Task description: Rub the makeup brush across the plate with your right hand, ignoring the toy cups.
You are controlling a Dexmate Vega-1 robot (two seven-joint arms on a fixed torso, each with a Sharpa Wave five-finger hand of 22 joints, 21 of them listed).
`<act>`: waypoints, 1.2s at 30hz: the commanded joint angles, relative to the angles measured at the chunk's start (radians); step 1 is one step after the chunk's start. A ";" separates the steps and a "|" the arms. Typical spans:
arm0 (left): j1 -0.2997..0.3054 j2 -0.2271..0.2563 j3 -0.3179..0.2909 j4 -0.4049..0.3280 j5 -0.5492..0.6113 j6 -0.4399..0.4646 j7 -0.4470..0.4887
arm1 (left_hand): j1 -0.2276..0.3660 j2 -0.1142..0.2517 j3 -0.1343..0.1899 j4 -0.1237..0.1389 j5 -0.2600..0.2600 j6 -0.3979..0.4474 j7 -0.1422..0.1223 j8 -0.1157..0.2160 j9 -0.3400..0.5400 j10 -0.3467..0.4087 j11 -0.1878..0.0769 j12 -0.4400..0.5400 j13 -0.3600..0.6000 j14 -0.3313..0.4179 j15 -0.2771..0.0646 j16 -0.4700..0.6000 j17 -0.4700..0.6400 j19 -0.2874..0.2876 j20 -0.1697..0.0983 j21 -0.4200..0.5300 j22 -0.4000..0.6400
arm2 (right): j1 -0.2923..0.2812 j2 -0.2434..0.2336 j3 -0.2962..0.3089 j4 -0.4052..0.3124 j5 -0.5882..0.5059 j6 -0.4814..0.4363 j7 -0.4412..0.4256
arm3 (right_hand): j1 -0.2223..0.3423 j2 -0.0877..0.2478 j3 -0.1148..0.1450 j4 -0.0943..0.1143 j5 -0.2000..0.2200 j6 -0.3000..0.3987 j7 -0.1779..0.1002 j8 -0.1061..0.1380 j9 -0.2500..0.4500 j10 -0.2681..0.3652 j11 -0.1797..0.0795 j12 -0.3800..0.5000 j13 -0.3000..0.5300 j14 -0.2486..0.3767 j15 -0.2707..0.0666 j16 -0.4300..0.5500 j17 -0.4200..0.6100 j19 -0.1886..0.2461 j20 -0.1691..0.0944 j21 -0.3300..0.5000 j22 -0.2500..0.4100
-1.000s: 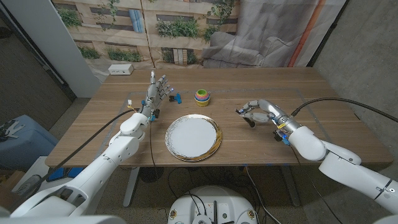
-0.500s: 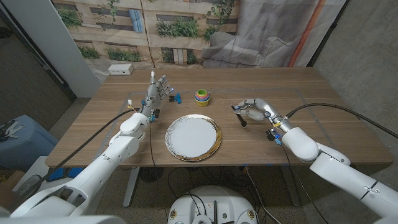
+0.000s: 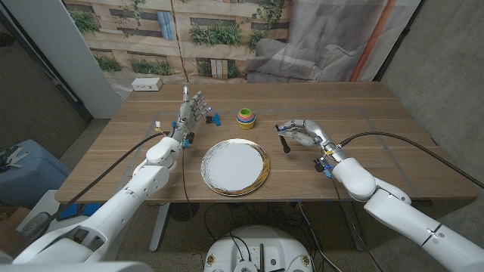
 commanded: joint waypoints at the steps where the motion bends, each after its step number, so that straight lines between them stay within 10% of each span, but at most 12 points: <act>1: 0.000 0.000 0.000 0.000 0.000 0.000 0.001 | -0.001 0.014 -0.001 0.007 0.004 -0.002 -0.008 0.007 0.002 0.002 -0.010 0.008 0.003 0.007 -0.013 0.004 0.002 0.008 0.000 0.007 0.005 | 0.006 0.066 -0.043 -0.008 -0.005 -0.002 -0.049 | 0.005 0.009 0.003 -0.004 0.006 0.023 -0.016 -0.002 0.002 0.007 0.003 0.001 0.004 -0.003 -0.173 0.002 0.002 -0.001 -0.087 -0.001 0.002; 36: 0.000 0.000 0.000 0.000 0.001 0.000 0.001 | -0.001 0.014 -0.001 0.007 0.004 -0.002 -0.008 0.008 0.002 0.001 -0.010 0.007 0.003 0.007 -0.013 0.004 0.002 0.008 -0.001 0.007 0.005 | 0.062 0.244 -0.203 0.074 -0.127 -0.031 -0.174 | 0.011 0.012 -0.002 -0.006 0.010 0.031 -0.015 -0.019 -0.011 0.006 0.003 -0.001 0.005 -0.005 -0.174 0.004 0.004 -0.025 -0.074 -0.006 0.002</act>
